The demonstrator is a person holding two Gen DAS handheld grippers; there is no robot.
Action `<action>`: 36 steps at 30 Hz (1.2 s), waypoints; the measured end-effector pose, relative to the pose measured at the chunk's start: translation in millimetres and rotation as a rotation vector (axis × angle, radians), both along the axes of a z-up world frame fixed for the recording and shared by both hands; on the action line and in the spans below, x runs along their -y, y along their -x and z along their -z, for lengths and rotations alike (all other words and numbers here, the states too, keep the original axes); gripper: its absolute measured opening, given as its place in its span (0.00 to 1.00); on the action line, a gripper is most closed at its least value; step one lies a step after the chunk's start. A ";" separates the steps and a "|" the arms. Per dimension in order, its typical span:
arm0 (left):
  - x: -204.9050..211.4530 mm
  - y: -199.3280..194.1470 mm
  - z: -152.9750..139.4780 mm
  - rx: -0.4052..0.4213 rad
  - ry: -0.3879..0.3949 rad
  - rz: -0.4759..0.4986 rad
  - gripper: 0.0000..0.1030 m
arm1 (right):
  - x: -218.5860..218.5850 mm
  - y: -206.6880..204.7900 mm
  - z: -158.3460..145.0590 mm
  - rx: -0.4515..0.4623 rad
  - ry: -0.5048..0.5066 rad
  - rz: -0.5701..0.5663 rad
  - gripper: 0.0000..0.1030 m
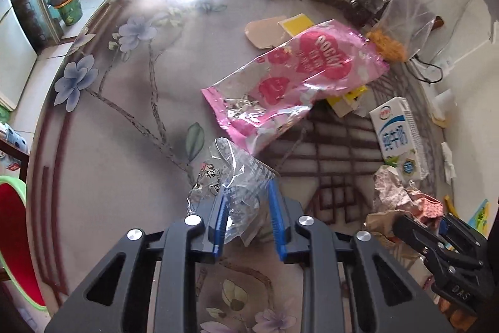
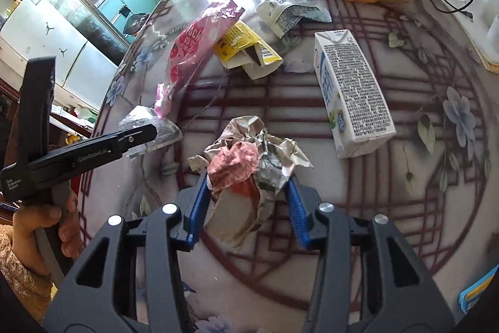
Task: Collect trash
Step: 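Grasp clear plastic wrapper with left tool while right tool grasps crumpled foil paper, then carry the plastic wrapper and crumpled paper toward the red bucket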
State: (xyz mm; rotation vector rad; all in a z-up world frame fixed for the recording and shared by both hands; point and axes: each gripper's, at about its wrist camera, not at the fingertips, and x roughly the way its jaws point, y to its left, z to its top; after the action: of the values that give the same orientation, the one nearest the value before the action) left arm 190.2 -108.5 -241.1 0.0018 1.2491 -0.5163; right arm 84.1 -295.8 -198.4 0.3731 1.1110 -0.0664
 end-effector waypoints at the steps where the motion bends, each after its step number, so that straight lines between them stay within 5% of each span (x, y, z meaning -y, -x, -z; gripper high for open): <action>1: 0.0 3.8 -3.4 0.018 0.004 0.011 0.19 | -0.4 -0.3 -0.8 0.004 0.001 0.001 0.44; 6: -11.6 25.1 -35.8 0.103 0.030 0.042 0.19 | -7.3 -0.5 -20.1 0.044 0.012 -0.003 0.44; 16: -65.0 67.9 -81.5 0.143 0.077 -0.037 0.19 | -52.4 6.5 -58.2 0.109 0.085 -0.068 0.44; 36: -150.1 113.1 -95.7 0.212 0.066 -0.110 0.19 | -151.5 18.2 -84.1 0.158 0.113 -0.207 0.44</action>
State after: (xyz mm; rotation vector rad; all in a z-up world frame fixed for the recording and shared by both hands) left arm 77.0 41.7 -145.4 -0.0655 1.0187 -0.4497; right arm 65.9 -144.3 -114.2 0.1577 0.9791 0.0814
